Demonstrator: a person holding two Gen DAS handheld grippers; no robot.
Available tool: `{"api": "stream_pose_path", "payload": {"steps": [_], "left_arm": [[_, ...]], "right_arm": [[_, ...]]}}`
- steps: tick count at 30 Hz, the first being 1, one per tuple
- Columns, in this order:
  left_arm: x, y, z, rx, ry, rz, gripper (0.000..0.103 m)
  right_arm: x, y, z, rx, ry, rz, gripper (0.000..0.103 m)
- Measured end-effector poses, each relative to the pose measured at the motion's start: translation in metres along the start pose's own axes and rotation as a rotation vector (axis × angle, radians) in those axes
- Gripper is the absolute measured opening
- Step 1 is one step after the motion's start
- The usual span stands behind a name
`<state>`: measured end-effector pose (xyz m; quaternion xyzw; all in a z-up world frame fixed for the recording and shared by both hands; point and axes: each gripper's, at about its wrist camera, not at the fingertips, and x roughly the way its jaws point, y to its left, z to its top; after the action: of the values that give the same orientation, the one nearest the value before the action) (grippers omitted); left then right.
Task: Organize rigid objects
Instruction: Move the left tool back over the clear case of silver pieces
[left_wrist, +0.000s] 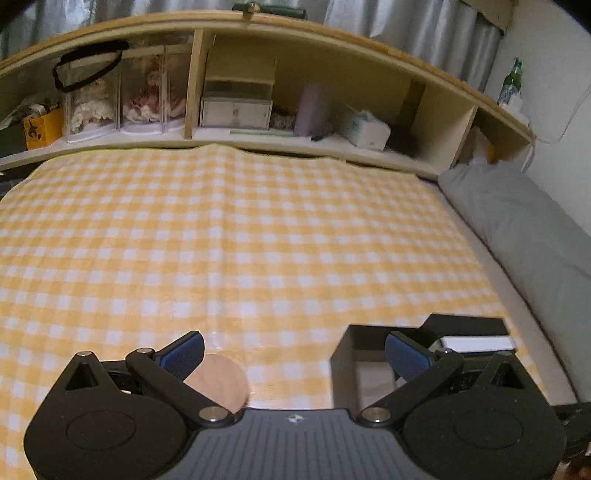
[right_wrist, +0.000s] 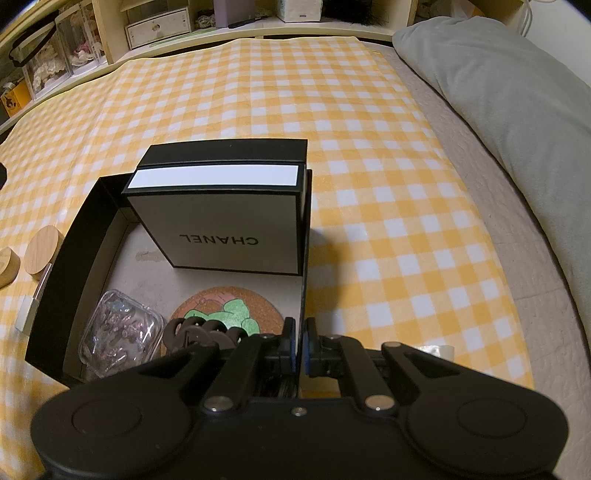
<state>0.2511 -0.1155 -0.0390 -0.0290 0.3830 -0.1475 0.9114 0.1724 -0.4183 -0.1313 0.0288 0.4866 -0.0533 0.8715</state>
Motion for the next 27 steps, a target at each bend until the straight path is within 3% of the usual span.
{"api": "stream_pose_path", "payload": {"steps": [2, 5, 6, 10, 15, 22, 27], "left_arm": [[0.008, 0.006, -0.002, 0.015, 0.028, -0.015, 0.1], [0.016, 0.011, -0.009, 0.002, 0.094, -0.062, 0.086], [0.02, 0.013, -0.012, -0.024, 0.125, -0.094, 0.078], [0.034, 0.018, -0.022, -0.132, 0.255, -0.23, 0.065], [0.048, 0.023, -0.039, -0.177, 0.372, -0.249, 0.066], [0.051, 0.027, -0.045, -0.228, 0.382, -0.247, 0.072], [0.05, 0.039, -0.052, -0.319, 0.39, -0.273, 0.073]], "right_arm": [[0.0, -0.001, 0.0, 0.006, 0.001, 0.002, 0.004], [0.001, -0.001, 0.0, 0.017, 0.003, 0.003, 0.004], [0.001, -0.001, 0.0, 0.014, 0.001, -0.002, 0.003], [0.003, -0.004, -0.001, 0.028, 0.001, -0.017, 0.003], [0.004, -0.007, 0.0, 0.033, 0.001, -0.018, 0.003], [0.004, -0.007, -0.001, 0.034, 0.001, -0.015, 0.003], [0.005, -0.008, 0.0, 0.03, 0.002, -0.009, 0.003]]}}
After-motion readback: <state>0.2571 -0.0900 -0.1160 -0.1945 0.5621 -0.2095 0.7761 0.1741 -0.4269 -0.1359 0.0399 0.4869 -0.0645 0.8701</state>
